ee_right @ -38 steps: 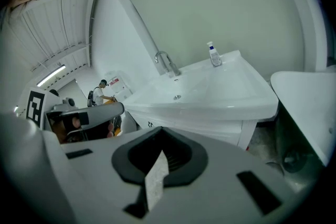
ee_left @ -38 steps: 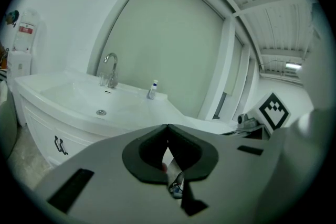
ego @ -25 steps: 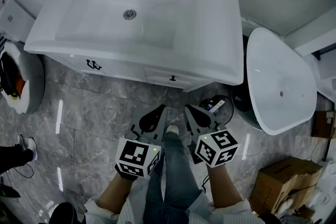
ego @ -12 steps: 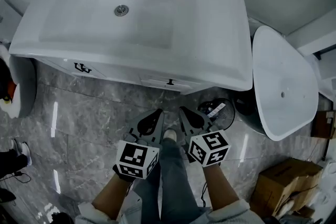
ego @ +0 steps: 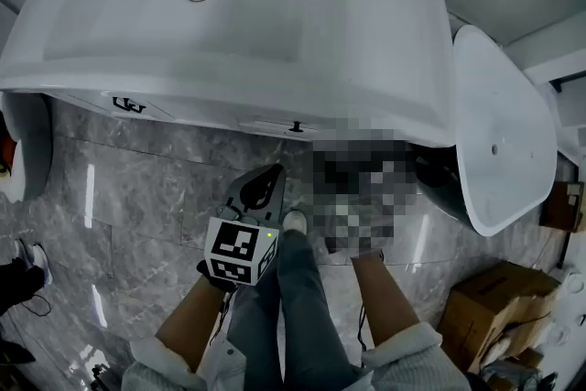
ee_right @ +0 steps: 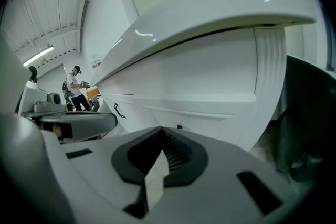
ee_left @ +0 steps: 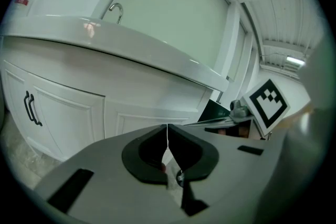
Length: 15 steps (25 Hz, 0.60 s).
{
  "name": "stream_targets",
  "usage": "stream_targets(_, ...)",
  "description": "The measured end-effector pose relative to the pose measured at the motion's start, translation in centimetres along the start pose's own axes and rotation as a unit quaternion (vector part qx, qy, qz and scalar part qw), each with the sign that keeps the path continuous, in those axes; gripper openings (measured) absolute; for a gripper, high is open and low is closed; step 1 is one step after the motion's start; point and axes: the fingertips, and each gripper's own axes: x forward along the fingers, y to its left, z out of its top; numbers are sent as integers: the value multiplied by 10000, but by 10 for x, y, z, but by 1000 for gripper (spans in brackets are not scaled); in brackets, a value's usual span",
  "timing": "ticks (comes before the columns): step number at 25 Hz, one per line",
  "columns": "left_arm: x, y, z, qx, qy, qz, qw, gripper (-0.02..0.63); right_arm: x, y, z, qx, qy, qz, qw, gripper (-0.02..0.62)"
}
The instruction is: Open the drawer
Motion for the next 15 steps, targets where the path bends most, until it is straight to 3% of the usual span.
stream_targets(15, 62, 33, -27, 280, 597, -147, 9977, 20, 44, -28, -22, -301, 120, -113, 9994, 20)
